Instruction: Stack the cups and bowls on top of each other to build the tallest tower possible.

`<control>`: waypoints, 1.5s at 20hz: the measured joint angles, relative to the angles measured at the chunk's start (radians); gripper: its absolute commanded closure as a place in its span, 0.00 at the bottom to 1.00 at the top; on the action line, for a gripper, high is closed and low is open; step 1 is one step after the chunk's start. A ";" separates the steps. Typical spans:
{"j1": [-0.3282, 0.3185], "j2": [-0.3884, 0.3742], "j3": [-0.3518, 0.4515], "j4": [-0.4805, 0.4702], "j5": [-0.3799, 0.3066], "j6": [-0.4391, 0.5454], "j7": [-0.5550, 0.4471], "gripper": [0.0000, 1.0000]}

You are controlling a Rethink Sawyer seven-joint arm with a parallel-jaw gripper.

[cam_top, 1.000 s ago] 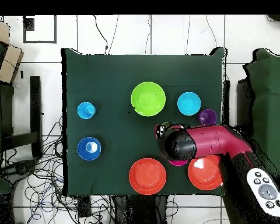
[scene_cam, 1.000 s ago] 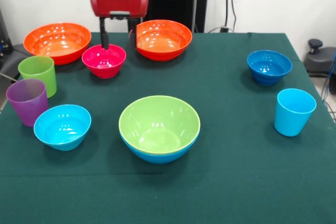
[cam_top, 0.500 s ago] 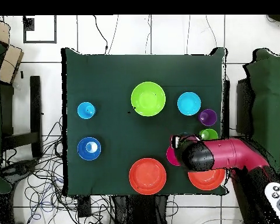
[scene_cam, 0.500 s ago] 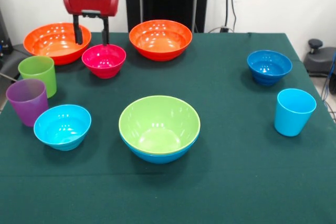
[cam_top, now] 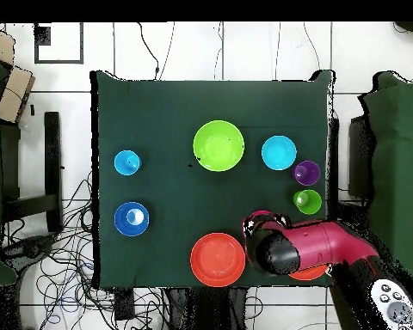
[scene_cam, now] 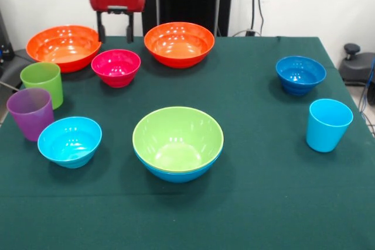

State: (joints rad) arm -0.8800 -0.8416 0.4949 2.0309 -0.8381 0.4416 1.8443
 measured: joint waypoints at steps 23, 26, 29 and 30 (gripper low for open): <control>0.099 0.132 -0.144 0.013 -0.009 -0.173 0.000 0.00; 0.058 0.150 -0.144 0.013 -0.009 -0.173 0.000 0.00; 0.012 0.157 -0.141 0.013 -0.009 -0.174 0.000 0.00; 0.005 0.157 -0.141 0.013 -0.009 -0.174 0.000 0.00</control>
State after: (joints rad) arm -0.8749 -0.6844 0.3536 2.0437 -0.8474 0.2680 1.8443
